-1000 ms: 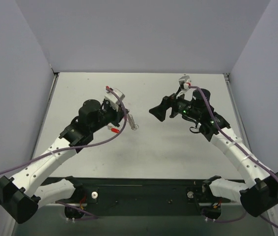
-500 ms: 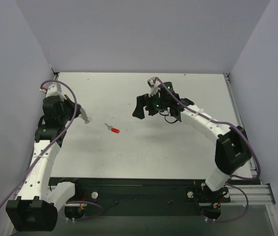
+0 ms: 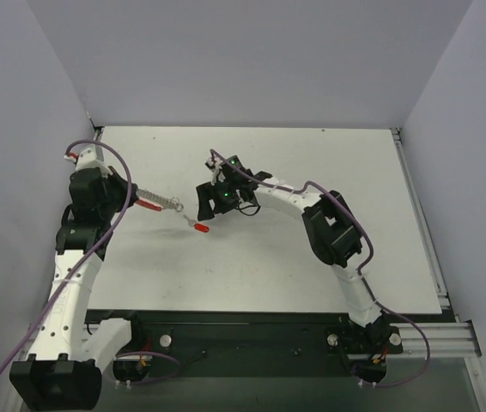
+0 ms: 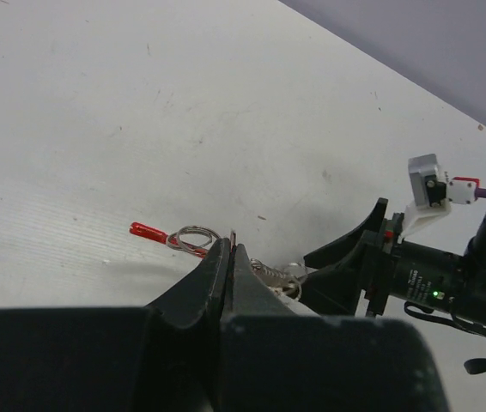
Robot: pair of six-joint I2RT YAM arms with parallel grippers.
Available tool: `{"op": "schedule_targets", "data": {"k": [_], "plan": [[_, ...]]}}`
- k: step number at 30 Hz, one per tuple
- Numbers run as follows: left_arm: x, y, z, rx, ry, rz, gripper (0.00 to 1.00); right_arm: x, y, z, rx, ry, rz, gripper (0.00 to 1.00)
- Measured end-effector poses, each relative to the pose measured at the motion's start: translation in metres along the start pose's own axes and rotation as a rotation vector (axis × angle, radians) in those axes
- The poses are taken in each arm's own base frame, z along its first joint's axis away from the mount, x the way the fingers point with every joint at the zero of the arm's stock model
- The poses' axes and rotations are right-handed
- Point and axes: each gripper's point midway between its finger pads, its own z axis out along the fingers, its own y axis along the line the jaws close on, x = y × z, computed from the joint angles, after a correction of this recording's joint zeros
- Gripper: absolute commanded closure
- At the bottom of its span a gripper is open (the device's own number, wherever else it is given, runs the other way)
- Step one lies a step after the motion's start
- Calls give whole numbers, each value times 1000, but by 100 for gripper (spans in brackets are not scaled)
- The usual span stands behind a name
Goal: Put the keys on the keyring
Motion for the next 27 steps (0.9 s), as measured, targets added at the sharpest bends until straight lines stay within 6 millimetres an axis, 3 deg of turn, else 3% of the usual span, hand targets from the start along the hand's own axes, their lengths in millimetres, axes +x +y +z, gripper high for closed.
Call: {"op": "schedule_targets", "data": {"k": [7, 12, 15, 17, 27], "plan": [[-7, -2, -5, 4, -13, 27, 100, 0, 21, 34, 30, 35, -66, 38], [-9, -3, -10, 8, -21, 40, 100, 12, 29, 51, 40, 65, -85, 44], [-11, -3, -13, 11, -29, 49, 100, 11, 27, 53, 62, 58, -91, 48], [-12, -3, -14, 12, -36, 54, 100, 10, 24, 53, 78, 54, -92, 57], [-14, -3, -16, 14, -41, 67, 100, 15, 16, 54, 95, 49, -91, 83]]}}
